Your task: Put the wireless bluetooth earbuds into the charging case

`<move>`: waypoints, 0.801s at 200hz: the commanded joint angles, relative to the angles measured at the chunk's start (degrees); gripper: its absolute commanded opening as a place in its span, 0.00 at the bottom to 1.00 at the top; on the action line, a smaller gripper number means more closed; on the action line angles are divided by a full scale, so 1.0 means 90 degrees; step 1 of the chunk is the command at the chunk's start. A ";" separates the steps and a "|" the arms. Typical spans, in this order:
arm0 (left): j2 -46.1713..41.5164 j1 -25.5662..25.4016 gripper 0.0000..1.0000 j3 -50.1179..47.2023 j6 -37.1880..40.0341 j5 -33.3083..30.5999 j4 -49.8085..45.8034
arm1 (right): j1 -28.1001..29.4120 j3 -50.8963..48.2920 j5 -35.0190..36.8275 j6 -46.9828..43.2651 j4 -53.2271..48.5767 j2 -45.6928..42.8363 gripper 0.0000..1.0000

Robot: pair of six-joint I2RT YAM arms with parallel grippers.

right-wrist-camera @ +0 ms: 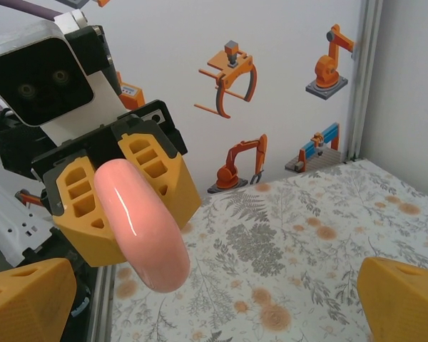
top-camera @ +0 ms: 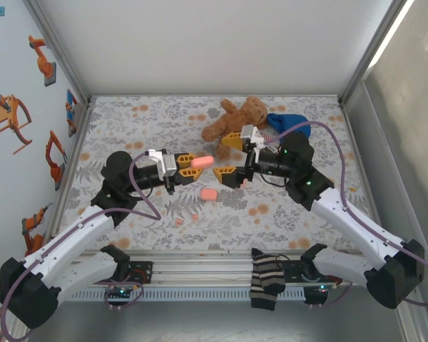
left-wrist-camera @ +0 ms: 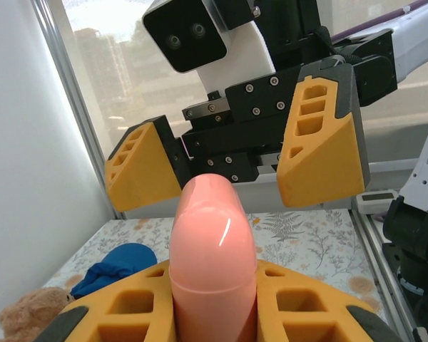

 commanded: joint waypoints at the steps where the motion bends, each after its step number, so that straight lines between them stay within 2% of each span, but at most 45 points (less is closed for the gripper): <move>1: -0.0004 0.0027 0.00 0.0031 -0.0054 0.0244 0.0179 | 0.0077 0.0279 -0.0036 -0.0081 0.0275 0.0086 0.99; 88: -0.0044 0.0019 0.00 0.0103 0.0052 0.0374 -0.0067 | 0.0127 0.0457 0.0439 -0.0263 0.0313 0.0260 0.99; 160: -0.0087 0.0020 0.00 0.0134 0.0134 0.0416 -0.0243 | 0.0126 0.0761 0.0737 -0.0504 -0.0168 0.0340 0.98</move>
